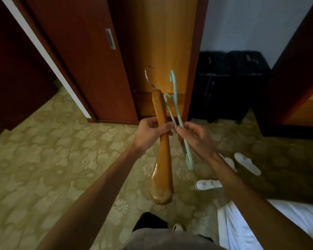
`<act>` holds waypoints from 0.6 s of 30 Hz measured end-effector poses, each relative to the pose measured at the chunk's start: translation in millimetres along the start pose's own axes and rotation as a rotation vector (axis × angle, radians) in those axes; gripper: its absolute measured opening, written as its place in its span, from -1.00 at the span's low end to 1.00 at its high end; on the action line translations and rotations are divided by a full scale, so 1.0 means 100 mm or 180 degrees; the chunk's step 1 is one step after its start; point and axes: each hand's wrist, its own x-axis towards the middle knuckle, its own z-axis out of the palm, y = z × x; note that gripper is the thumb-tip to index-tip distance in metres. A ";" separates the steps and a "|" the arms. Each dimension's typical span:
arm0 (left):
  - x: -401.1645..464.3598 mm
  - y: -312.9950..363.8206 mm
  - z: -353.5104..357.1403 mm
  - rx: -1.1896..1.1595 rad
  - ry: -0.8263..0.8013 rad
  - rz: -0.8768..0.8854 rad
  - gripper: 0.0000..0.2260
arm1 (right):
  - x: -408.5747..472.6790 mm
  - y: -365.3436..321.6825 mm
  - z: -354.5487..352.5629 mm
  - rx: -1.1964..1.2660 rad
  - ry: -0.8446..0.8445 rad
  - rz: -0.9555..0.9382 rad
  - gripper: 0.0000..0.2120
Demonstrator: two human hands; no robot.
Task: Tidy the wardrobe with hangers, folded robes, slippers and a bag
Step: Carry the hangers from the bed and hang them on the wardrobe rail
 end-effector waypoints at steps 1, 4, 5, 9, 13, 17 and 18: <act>0.21 0.01 -0.09 -0.0034 0.0034 0.0010 -0.97 | 0.25 0.00 0.02 0.0010 -0.0008 -0.0006 -0.84; 0.86 -0.02 -0.38 -0.0157 0.0114 0.0019 -0.90 | 1.00 0.03 0.14 0.0121 0.0067 0.0043 -0.81; 1.09 -0.04 -0.49 -0.0163 0.0116 0.0010 -0.87 | 1.26 0.06 0.20 0.0154 0.0109 0.0048 -0.81; 2.04 -0.07 -1.02 -0.0139 0.0160 0.0051 -0.86 | 2.35 0.19 0.47 0.0056 0.0094 -0.0048 -0.83; 3.03 0.05 -1.56 -0.0077 0.0077 0.0071 -0.87 | 3.45 0.18 0.65 -0.0036 0.0094 -0.0016 -0.82; 4.01 0.22 -1.97 -0.0089 -0.0025 0.0143 -0.82 | 4.40 0.16 0.69 0.0070 0.0183 -0.0050 -0.87; 4.22 0.27 -2.03 -0.0084 -0.0056 0.0149 -0.82 | 4.61 0.15 0.68 0.0050 0.0259 -0.0040 -0.84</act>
